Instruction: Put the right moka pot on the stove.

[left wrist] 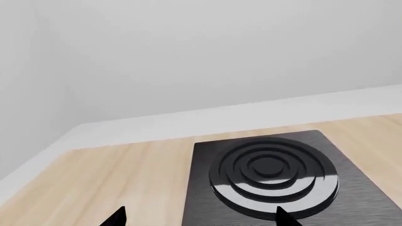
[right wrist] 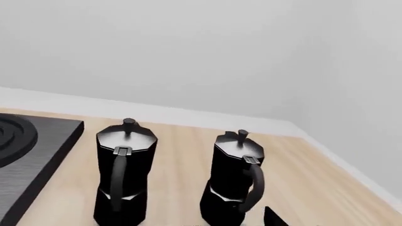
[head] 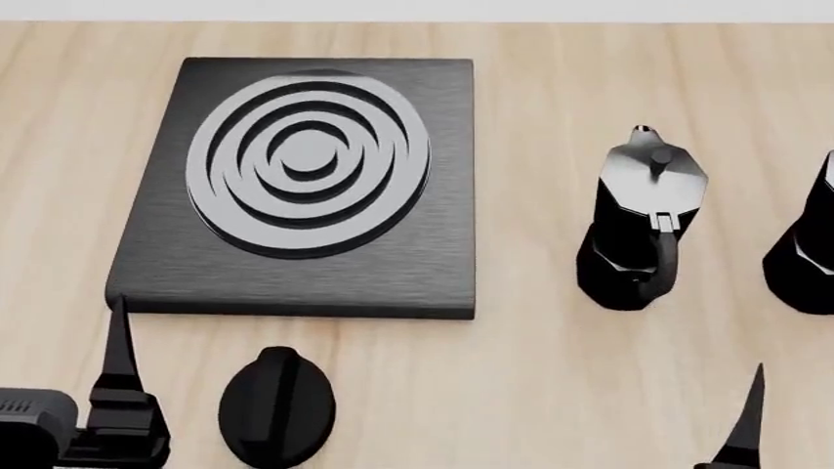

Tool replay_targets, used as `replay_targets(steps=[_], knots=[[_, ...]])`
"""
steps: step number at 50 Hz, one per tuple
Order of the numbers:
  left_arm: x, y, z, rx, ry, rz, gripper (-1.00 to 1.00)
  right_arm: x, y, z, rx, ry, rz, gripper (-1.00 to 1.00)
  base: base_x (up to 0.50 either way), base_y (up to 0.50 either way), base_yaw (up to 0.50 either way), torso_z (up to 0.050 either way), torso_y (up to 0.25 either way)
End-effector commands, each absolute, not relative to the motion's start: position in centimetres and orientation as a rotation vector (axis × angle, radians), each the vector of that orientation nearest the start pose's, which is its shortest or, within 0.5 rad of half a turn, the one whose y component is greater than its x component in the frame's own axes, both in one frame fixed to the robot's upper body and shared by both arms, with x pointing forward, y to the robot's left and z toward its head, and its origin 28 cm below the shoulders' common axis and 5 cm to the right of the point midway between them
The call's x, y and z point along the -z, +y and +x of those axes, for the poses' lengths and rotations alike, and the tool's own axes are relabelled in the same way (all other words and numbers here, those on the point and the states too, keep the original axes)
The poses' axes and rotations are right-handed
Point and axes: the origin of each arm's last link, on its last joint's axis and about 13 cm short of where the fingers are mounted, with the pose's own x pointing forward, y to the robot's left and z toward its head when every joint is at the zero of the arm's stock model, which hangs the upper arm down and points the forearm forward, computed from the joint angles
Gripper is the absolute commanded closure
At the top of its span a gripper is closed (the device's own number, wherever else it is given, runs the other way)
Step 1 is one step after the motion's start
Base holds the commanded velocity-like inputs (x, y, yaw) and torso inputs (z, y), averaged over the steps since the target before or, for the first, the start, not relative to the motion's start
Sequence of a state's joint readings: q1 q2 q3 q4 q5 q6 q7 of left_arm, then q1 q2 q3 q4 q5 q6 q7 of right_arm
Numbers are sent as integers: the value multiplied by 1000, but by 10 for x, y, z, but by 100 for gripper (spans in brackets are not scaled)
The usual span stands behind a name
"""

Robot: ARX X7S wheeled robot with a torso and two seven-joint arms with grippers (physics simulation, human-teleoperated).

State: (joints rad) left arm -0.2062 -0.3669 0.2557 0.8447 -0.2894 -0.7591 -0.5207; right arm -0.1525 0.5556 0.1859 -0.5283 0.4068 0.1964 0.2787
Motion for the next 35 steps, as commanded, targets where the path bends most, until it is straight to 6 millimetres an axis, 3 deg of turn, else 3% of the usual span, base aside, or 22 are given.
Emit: replay_targets(steps=[1, 35], knots=[[-158, 202, 192, -73, -215, 140, -100, -127, -219, 176, 231, -218, -157, -100, 0, 0, 0, 0, 0], [-159, 201, 191, -72, -230, 154, -100, -138, -252, 196, 232, -175, -121, -100, 0, 0, 0, 0, 0]])
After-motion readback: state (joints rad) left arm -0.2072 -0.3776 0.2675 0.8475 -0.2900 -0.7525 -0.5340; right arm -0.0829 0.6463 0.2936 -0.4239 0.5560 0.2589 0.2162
